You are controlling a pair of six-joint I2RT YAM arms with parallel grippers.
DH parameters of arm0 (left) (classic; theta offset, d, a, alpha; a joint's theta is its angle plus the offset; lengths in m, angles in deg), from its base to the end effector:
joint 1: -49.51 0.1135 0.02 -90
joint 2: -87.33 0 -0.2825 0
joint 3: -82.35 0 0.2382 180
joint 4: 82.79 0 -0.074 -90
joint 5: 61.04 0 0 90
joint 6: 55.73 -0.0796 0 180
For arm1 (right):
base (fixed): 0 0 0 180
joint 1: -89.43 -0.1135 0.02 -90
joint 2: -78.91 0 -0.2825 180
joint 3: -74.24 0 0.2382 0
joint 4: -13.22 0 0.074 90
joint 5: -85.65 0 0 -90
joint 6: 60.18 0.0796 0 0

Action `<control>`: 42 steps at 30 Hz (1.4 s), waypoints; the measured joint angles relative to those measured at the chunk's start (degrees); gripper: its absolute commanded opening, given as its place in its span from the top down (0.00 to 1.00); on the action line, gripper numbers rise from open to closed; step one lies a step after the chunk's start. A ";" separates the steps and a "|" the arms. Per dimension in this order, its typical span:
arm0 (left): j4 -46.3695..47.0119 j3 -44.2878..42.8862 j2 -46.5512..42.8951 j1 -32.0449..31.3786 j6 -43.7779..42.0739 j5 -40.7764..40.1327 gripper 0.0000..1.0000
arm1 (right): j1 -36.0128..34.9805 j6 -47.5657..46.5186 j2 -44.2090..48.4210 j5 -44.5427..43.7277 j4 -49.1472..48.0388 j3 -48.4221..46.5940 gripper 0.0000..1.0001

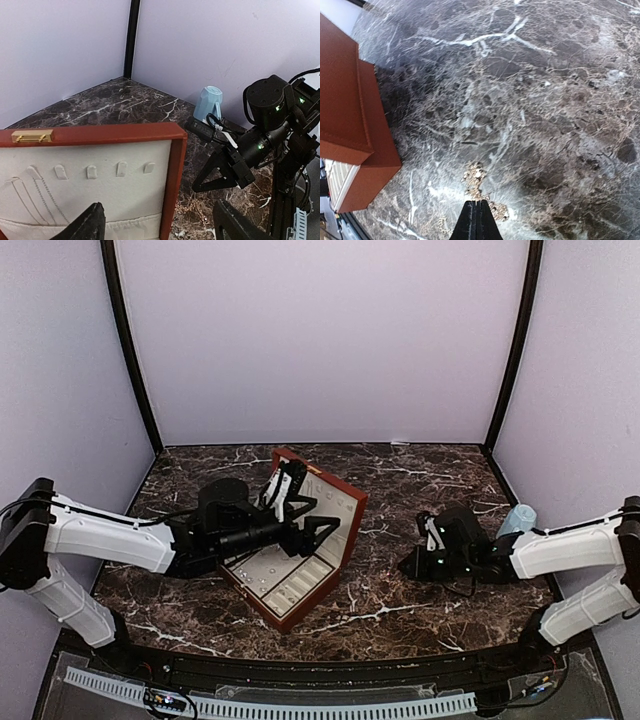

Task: Organize the mixed jewelry
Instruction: Pick up the necklace from the center of the board, then pass from the right arm to the left

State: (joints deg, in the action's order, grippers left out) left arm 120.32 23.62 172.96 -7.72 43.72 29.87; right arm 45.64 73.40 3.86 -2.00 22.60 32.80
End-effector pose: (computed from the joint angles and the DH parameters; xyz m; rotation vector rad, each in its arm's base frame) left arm 0.1960 -0.3069 0.2773 0.7063 1.5632 -0.8937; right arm 0.1838 0.1808 0.1499 -0.0265 2.4640 0.7767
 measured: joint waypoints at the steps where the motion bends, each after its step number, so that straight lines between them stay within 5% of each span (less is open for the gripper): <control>1: 0.04 -0.09 0.22 -0.33 -0.04 0.26 0.23 | 0.04 -0.09 0.59 0.68 -0.44 0.48 1.00; 19: 1.42 -7.96 16.59 -8.02 -6.01 3.45 0.40 | 5.20 0.59 7.78 14.38 -13.44 7.65 1.00; 42: 1.20 -20.68 34.73 -11.41 -5.79 1.66 0.53 | 6.14 2.89 16.74 16.06 -14.95 11.54 1.00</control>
State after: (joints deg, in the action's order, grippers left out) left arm 121.52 2.95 207.69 -19.13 37.93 31.53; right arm 51.78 76.28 20.61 14.06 7.65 44.34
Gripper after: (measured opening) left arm 0.516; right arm 0.005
